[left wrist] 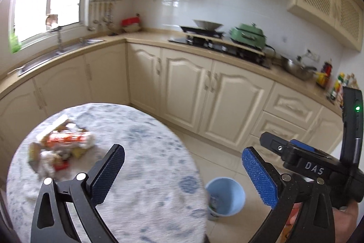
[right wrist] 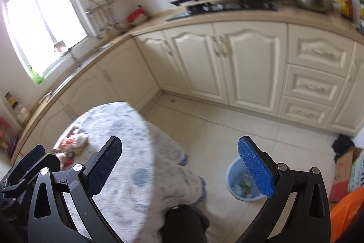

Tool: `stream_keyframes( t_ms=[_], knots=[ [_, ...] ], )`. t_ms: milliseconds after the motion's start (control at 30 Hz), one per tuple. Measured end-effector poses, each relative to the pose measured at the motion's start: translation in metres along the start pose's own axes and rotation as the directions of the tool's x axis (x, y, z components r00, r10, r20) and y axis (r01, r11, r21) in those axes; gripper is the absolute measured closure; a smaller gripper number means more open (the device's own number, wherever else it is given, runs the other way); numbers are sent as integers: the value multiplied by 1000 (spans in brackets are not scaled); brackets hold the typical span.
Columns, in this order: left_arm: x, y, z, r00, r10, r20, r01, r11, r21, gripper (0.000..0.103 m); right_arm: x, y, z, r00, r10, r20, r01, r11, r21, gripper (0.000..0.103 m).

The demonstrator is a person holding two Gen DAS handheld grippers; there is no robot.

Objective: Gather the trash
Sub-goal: 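Bring both open tools back to the trash pile on the table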

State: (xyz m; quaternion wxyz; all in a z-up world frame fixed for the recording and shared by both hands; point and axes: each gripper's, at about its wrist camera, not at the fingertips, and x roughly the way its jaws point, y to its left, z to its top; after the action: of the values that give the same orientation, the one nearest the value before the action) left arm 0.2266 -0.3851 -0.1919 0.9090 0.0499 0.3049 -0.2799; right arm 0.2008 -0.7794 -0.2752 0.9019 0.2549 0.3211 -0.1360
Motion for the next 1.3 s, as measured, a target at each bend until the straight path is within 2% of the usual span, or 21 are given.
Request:
stream_keyframes(
  t_ms=[167, 233, 333, 433, 633, 767, 900, 1100, 1300],
  knots=[
    [-60, 43, -30, 992, 106, 63, -101, 992, -77, 1, -4, 72, -2, 996, 86, 10, -84, 990, -109, 0],
    [-96, 65, -47, 985, 152, 85, -142, 984, -110, 1, -2, 97, -6, 993, 116, 2, -114, 982, -147, 0],
    [-120, 88, -64, 973, 208, 104, -192, 970, -151, 1, -1, 135, -14, 986, 166, -16, -165, 963, -211, 0],
    [-166, 129, -82, 963, 247, 111, -224, 956, -188, 1, 0, 164, -22, 978, 205, -37, -207, 943, -262, 0],
    [-199, 161, -101, 940, 323, 109, -290, 926, -243, 1, 4, 214, -35, 959, 271, -77, -281, 893, -351, 0],
    [-208, 180, -112, 922, 375, 99, -341, 904, -257, 1, 8, 246, -45, 949, 299, -105, -314, 845, -432, 0],
    [-213, 201, -111, 914, 399, 74, -367, 891, -269, 1, 18, 268, -51, 939, 317, -131, -339, 803, -490, 0],
    [-188, 234, -107, 918, 396, 15, -377, 884, -276, 1, 56, 295, -55, 940, 295, -172, -340, 762, -551, 0],
    [-133, 281, -99, 929, 361, -80, -368, 882, -294, 1, 119, 319, -54, 945, 225, -236, -324, 725, -608, 0]
  ],
)
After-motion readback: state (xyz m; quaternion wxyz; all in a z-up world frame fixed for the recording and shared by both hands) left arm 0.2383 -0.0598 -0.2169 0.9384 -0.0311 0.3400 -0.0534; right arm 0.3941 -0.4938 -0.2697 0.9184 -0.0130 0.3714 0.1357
